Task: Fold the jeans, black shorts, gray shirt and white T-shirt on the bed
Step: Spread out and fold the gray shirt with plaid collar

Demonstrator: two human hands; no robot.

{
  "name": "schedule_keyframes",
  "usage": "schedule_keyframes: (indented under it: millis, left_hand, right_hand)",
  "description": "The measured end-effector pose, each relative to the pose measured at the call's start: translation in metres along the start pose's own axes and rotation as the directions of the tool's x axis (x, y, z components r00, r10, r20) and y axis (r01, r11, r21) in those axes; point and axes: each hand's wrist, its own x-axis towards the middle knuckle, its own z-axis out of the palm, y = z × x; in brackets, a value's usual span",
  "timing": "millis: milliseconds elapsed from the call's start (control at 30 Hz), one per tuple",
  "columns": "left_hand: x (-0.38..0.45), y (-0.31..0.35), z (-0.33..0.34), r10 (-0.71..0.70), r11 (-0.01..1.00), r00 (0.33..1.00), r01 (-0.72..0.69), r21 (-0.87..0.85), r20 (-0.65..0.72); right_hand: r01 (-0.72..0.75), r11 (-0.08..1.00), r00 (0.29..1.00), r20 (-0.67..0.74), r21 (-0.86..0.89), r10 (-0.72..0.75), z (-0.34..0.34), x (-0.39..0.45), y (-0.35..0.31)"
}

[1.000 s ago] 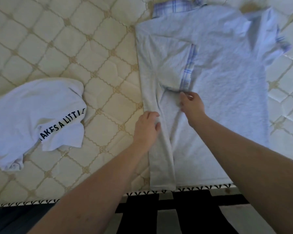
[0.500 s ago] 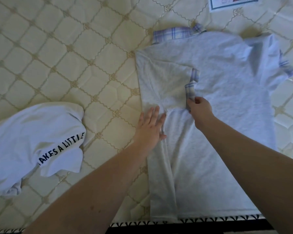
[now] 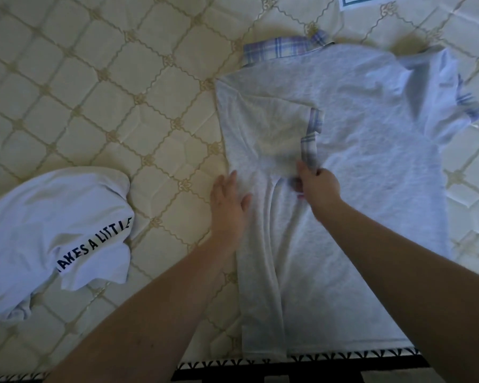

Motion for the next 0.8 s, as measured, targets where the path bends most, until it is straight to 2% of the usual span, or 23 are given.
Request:
schedule_keyframes:
  millis: [33,100,133,167,233,333,467,600,733,800]
  left_hand:
    - [0.000,-0.001,0.000,-0.107,0.979,0.994,0.101,-0.178,-0.024]
    - [0.004,-0.002,0.000,-0.305,0.847,0.951,0.295,-0.442,0.051]
    - [0.007,-0.004,0.000,-0.366,0.792,0.923,0.376,-0.481,0.117]
    - [0.010,-0.007,-0.001,-0.390,0.780,0.906,0.420,-0.464,0.165]
    - [0.017,-0.014,0.000,-0.387,0.813,0.898,0.439,-0.383,0.208]
    - [0.026,-0.022,-0.002,-0.364,0.857,0.907,0.416,-0.305,0.213]
    - [0.030,-0.028,-0.004,-0.344,0.864,0.914,0.398,-0.309,0.217]
    - [0.023,-0.029,-0.002,-0.369,0.772,0.897,0.442,-0.457,0.243]
    - [0.008,-0.036,0.001,-0.352,0.590,0.853,0.521,-0.616,0.385]
    - [-0.005,-0.044,0.002,-0.288,0.558,0.847,0.528,-0.640,0.447]
  right_hand:
    - [-0.009,0.999,1.000,0.019,-0.044,0.010,0.005,-0.009,0.011]
    - [-0.006,0.997,0.996,0.085,-0.076,0.013,0.018,-0.025,0.031]
    - [0.005,0.996,0.993,0.119,-0.092,0.006,0.025,-0.031,0.039]
    - [0.024,0.994,0.990,0.139,-0.110,-0.009,0.032,-0.034,0.043]
    - [0.073,0.985,0.988,0.148,-0.158,-0.049,0.042,-0.037,0.045]
    - [0.127,0.938,0.983,0.165,-0.323,-0.076,0.048,-0.032,0.039]
    - [0.155,0.892,0.987,0.113,-0.424,-0.118,0.048,-0.028,0.035]
    - [0.227,0.870,0.974,0.109,-0.437,-0.199,0.043,-0.033,0.043]
    - [0.280,0.843,0.949,0.267,-0.459,-0.169,0.043,-0.043,0.053]
    - [0.303,0.805,0.935,0.324,-0.510,-0.146,0.043,-0.048,0.063]
